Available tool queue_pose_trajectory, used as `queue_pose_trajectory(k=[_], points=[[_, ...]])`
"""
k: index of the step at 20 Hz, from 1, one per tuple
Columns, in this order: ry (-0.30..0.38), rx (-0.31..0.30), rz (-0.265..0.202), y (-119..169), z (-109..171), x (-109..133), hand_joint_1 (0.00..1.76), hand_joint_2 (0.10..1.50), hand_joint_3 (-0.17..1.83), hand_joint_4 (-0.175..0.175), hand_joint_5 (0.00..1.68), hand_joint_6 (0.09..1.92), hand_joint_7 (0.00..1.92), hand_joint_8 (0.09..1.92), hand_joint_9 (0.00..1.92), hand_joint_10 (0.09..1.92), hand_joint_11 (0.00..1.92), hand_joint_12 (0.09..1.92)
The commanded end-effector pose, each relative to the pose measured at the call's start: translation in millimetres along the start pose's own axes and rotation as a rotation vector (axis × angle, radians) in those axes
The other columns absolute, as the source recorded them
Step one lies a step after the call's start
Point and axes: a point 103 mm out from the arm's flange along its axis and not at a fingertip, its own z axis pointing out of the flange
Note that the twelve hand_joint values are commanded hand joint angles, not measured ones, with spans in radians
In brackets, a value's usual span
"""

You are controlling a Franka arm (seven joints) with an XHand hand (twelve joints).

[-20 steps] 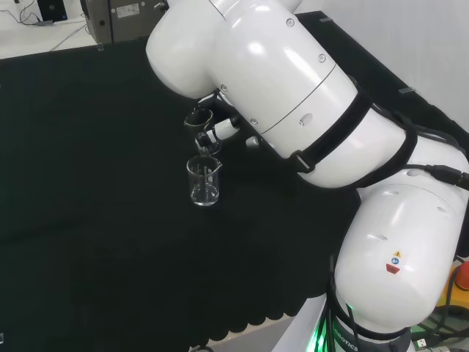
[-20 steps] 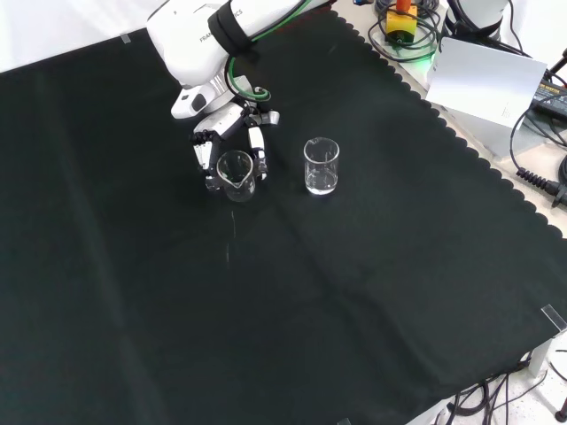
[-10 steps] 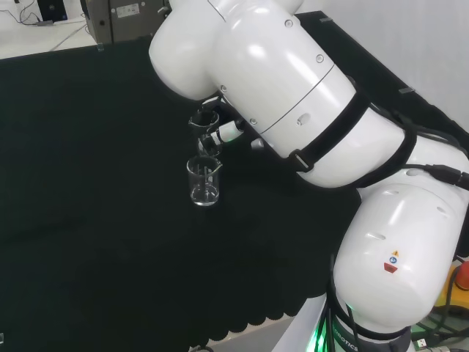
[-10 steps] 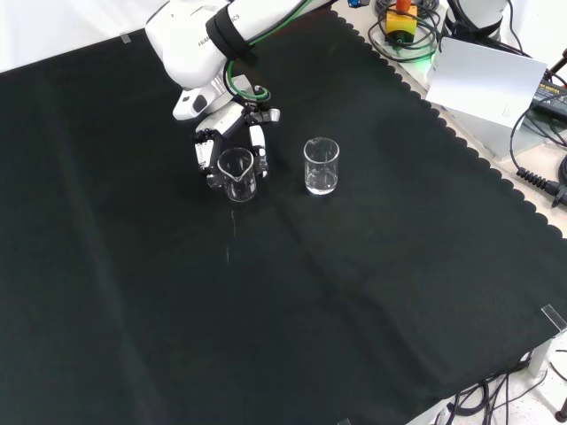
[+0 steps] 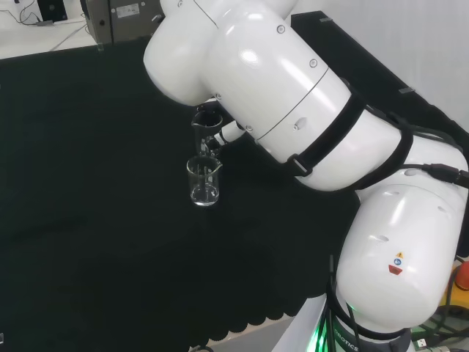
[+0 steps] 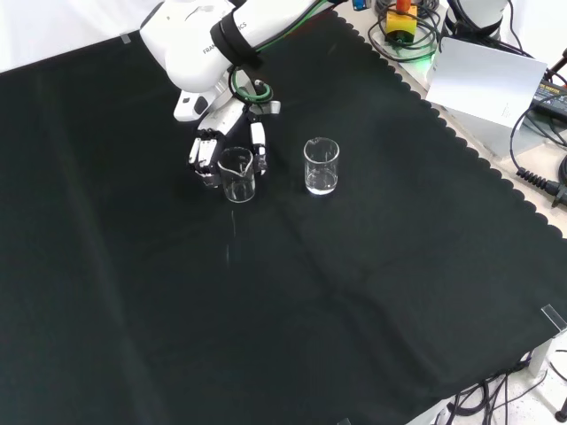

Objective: Place the beaker back on the table.

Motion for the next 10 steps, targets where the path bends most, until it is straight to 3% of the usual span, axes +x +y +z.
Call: queue_pose_trajectory(k=[1, 5, 10], points=[[-0.010, 0.031, 0.025, -13, -10, 8, 0.98, 0.89, -0.17, -0.061, 0.31, 0.42, 0.25, 0.76, 0.42, 0.69, 0.21, 1.39], [-0.020, 0.023, 0.030, -24, -29, 20, 0.91, 0.87, -0.17, -0.063, 0.29, 0.23, 0.09, 0.73, 0.25, 0.76, 0.09, 1.43], [-0.045, -0.015, 0.060, -45, -55, 43, 0.88, 0.86, -0.17, -0.062, 0.29, 0.12, 0.03, 0.71, 0.18, 0.79, 0.04, 1.46]])
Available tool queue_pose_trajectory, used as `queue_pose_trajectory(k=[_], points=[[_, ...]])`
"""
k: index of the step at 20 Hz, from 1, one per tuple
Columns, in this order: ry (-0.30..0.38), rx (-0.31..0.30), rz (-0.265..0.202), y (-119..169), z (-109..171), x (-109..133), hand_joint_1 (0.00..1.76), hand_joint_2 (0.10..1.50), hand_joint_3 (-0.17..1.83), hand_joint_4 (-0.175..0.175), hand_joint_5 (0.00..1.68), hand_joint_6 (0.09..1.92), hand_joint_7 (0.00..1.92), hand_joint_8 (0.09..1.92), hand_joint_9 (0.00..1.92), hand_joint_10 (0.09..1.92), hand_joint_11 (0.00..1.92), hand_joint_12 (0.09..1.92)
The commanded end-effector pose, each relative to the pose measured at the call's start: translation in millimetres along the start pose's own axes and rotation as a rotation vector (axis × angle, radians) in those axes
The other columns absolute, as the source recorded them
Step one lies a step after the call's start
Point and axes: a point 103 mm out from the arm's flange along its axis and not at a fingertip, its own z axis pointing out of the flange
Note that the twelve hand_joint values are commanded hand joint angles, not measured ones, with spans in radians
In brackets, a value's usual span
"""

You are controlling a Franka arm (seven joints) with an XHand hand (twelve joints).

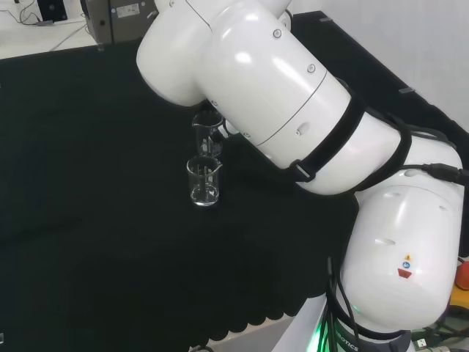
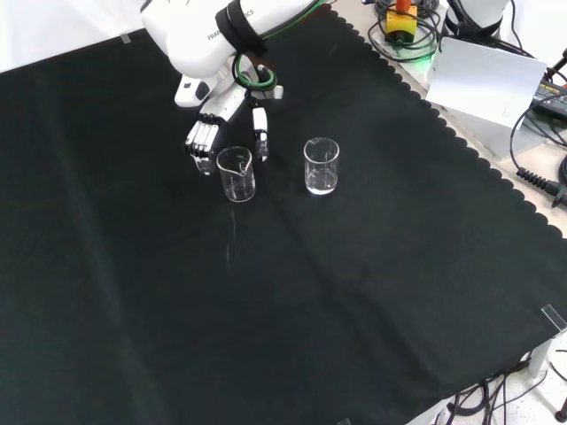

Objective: Place the beaker back on the table.

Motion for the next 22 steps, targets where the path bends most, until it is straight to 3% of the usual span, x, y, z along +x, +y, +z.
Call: queue_pose_trajectory(k=[1, 6, 11, 13, 15, 22], points=[[-0.021, -0.041, 0.037, -32, -36, 33, 0.87, 0.86, -0.17, -0.062, 0.29, 0.11, 0.03, 0.71, 0.17, 0.80, 0.03, 1.47], [-0.051, -0.089, 0.055, -62, -67, 65, 0.84, 0.86, -0.17, -0.064, 0.28, 0.09, 0.00, 0.69, 0.13, 0.81, 0.01, 1.48], [-0.058, -0.070, 0.074, -95, -85, 93, 0.83, 0.86, -0.17, -0.065, 0.28, 0.09, 0.00, 0.67, 0.12, 0.81, 0.00, 1.49], [-0.064, -0.069, 0.083, -109, -91, 104, 0.76, 0.86, -0.17, -0.051, 0.16, 0.09, 0.00, 0.28, 0.04, 0.67, 0.00, 1.38], [-0.070, -0.083, 0.091, -124, -95, 114, 0.72, 0.87, -0.16, -0.042, 0.09, 0.09, 0.00, 0.09, 0.01, 0.58, 0.00, 1.31], [-0.086, -0.088, 0.099, -144, -96, 132, 0.69, 0.88, -0.16, -0.038, 0.07, 0.09, 0.00, 0.09, 0.00, 0.54, 0.00, 1.27]])
